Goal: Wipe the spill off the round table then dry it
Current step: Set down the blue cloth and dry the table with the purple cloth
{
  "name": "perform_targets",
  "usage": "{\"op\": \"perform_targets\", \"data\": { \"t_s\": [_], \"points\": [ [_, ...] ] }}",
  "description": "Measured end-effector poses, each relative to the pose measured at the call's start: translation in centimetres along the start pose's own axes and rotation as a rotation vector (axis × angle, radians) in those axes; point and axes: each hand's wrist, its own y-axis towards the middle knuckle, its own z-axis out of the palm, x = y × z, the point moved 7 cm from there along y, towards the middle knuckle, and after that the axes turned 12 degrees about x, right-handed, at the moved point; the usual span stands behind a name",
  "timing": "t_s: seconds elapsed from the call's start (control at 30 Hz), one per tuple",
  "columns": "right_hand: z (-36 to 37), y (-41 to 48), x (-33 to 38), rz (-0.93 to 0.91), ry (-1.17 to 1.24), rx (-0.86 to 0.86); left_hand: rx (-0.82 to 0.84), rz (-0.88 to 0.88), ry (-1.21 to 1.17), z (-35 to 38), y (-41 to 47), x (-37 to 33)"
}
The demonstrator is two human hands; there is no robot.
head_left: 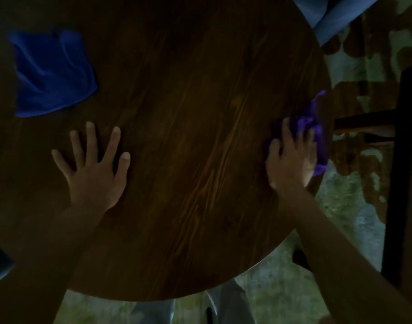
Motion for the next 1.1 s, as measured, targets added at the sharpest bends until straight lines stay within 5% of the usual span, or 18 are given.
{"op": "perform_targets", "data": {
  "t_s": [0.07, 0.17, 0.27, 0.33, 0.5, 0.57, 0.63, 0.77, 0.87, 0.93, 1.1],
  "points": [
    [2.9, -4.8, 5.5, -0.274, -0.117, 0.011, -0.007, -0.008, 0.001, 0.1, 0.0, 0.1],
    [9.8, -17.3, 12.1, -0.898, -0.262, 0.287, -0.018, -0.016, 0.02, 0.3, 0.0, 0.1],
    [10.9, -20.2, 11.6, -1.323, -0.352, 0.415, -0.02, -0.018, 0.021, 0.2, -0.1, 0.1],
    [7.8, -13.5, 9.5, -1.155, -0.285, 0.277, -0.017, -0.022, 0.021, 0.2, -0.1, 0.0],
    [-1.3, 3.7, -0.1, -0.054, -0.011, 0.016, -0.016, -0.019, 0.001, 0.1, -0.1, -0.4],
    [-0.6, 2.7, 1.9, 0.017, 0.002, -0.004, -0.007, -0.027, -0.011, 0.0, -0.1, -0.3],
    [2.1, -2.1, 7.2, -0.292, -0.096, -0.026, -0.001, -0.027, -0.025, -0.1, -0.2, -0.3],
    [10.3, -15.6, 13.8, -1.14, -0.336, 0.305, 0.019, -0.044, -0.024, -0.1, -0.3, -0.2],
    [8.7, -12.3, 12.4, -1.471, -0.418, 0.343, 0.017, -0.046, -0.02, -0.1, -0.4, -0.3],
    [5.2, -4.8, 11.6, -1.305, -0.364, 0.266, 0.007, -0.037, -0.024, -0.2, -0.3, -0.4],
    [-0.6, 7.8, 8.0, -0.191, -0.102, 0.035, -0.025, -0.002, -0.021, 0.0, -0.2, -0.2]
  ]
}}
